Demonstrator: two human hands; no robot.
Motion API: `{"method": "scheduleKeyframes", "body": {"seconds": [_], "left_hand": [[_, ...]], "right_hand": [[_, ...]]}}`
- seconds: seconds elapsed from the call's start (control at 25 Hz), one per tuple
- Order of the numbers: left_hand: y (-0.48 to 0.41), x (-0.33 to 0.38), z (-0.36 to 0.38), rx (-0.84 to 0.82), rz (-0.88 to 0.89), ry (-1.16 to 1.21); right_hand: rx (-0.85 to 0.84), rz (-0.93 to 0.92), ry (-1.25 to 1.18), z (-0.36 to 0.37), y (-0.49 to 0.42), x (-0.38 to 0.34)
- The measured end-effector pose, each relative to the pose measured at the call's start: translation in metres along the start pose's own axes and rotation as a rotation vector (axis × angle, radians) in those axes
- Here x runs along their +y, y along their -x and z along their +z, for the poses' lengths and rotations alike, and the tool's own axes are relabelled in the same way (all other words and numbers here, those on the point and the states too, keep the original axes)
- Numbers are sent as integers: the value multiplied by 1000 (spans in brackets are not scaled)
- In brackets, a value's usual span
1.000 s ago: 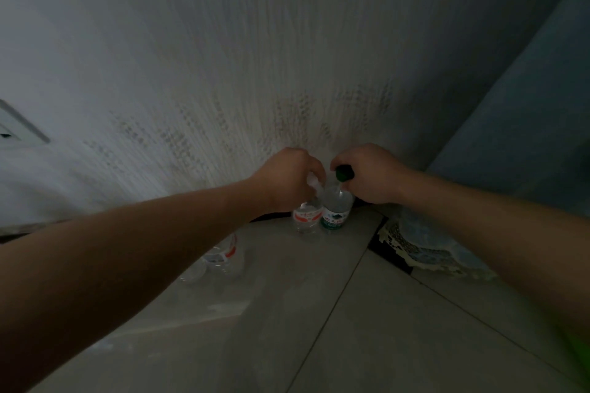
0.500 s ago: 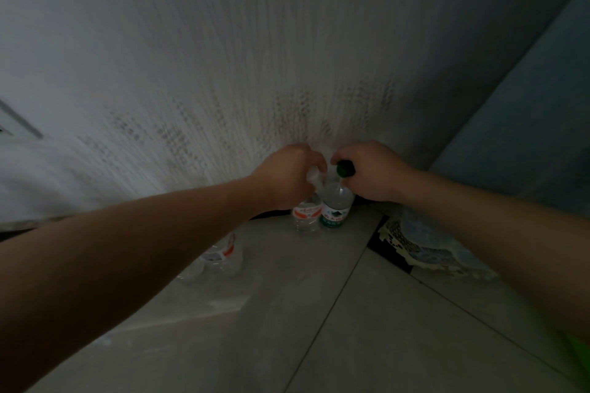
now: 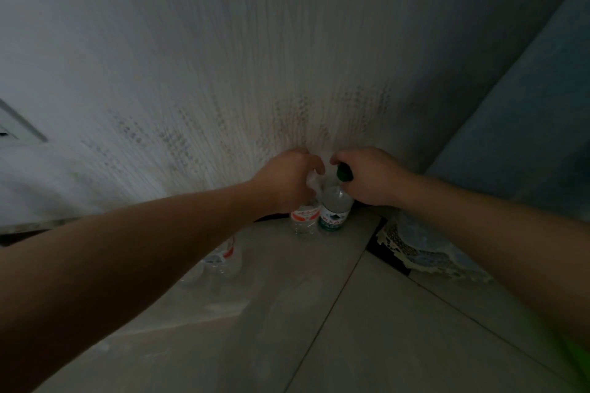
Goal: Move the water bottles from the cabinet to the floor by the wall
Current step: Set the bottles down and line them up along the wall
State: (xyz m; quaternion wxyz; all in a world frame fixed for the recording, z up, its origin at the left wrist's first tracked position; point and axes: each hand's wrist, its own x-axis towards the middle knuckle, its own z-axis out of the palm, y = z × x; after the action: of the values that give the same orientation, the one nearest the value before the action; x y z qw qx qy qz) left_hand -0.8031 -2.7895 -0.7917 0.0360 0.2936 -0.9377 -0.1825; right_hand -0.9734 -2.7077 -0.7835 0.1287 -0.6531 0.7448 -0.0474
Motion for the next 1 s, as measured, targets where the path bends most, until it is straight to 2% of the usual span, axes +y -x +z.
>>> {"method": "scheduleKeyframes", "body": {"seconds": [1.0], "left_hand": [[-3, -3, 4, 8, -2, 0]], "right_hand": [[14, -15, -9, -2, 1, -1]]}}
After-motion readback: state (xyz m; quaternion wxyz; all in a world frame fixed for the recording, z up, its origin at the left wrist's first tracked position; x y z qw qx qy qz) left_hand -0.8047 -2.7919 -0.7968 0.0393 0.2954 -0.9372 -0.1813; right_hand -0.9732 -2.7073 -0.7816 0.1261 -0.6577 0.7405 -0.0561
